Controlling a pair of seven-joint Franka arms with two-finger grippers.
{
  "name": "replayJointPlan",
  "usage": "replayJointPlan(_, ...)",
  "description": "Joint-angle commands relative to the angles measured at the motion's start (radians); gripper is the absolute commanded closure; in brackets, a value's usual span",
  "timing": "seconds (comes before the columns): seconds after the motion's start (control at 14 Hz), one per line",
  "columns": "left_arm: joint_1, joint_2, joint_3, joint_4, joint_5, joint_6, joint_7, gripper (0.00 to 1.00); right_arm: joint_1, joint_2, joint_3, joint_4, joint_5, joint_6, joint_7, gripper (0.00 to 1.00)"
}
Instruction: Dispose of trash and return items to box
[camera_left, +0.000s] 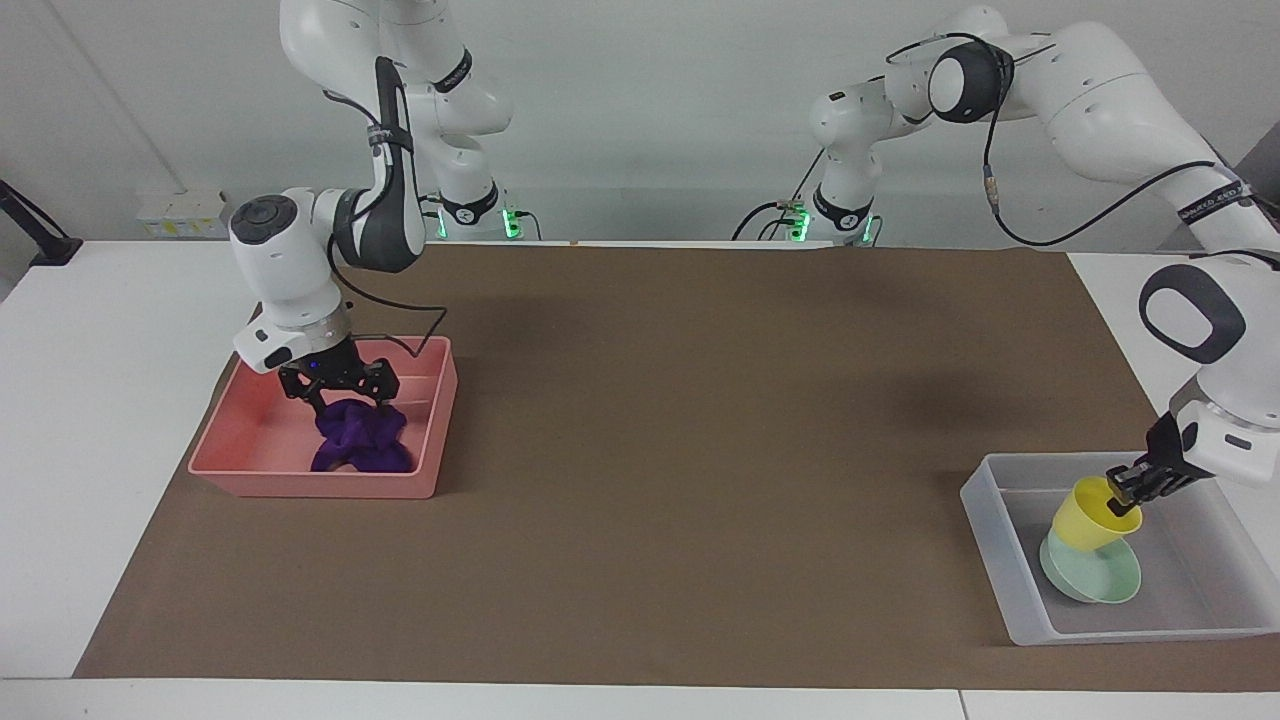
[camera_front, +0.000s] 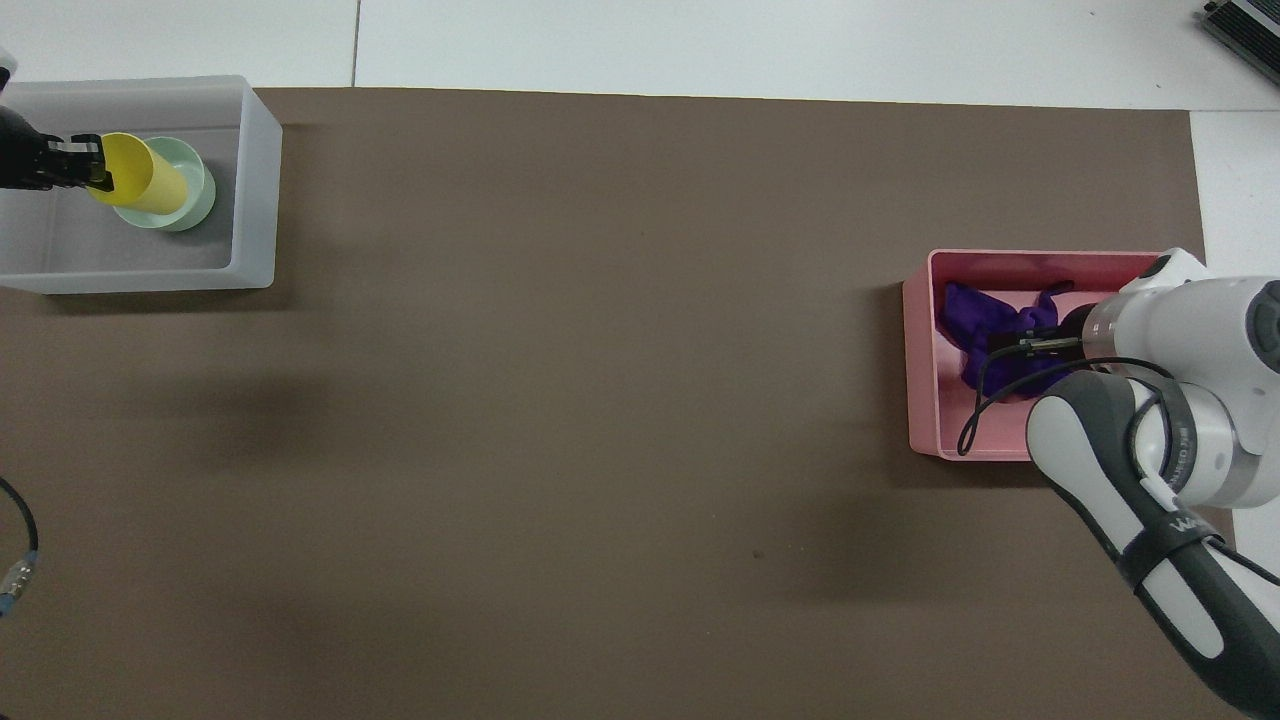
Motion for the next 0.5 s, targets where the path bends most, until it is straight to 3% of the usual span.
replayJointPlan(0.0,0.036,0.056,-0.024,0.057,0.007,0.011,0.01,1.0,-0.002,-0.028,0.02,0.047,0.015,-0.097,0.038,0.0)
replayJointPlan(0.29,0.044,0.052,-0.018,0.03,-0.001,0.051,0.009,1.0,-0.002,-0.049,0.021,0.175,0.015,-0.285,0.063,0.0)
replayJointPlan(0.43,0.041,0.043,-0.018,-0.018,-0.002,0.134,0.009,1.0,-0.002,-0.054,0.021,0.231,0.014,-0.363,0.067,0.0)
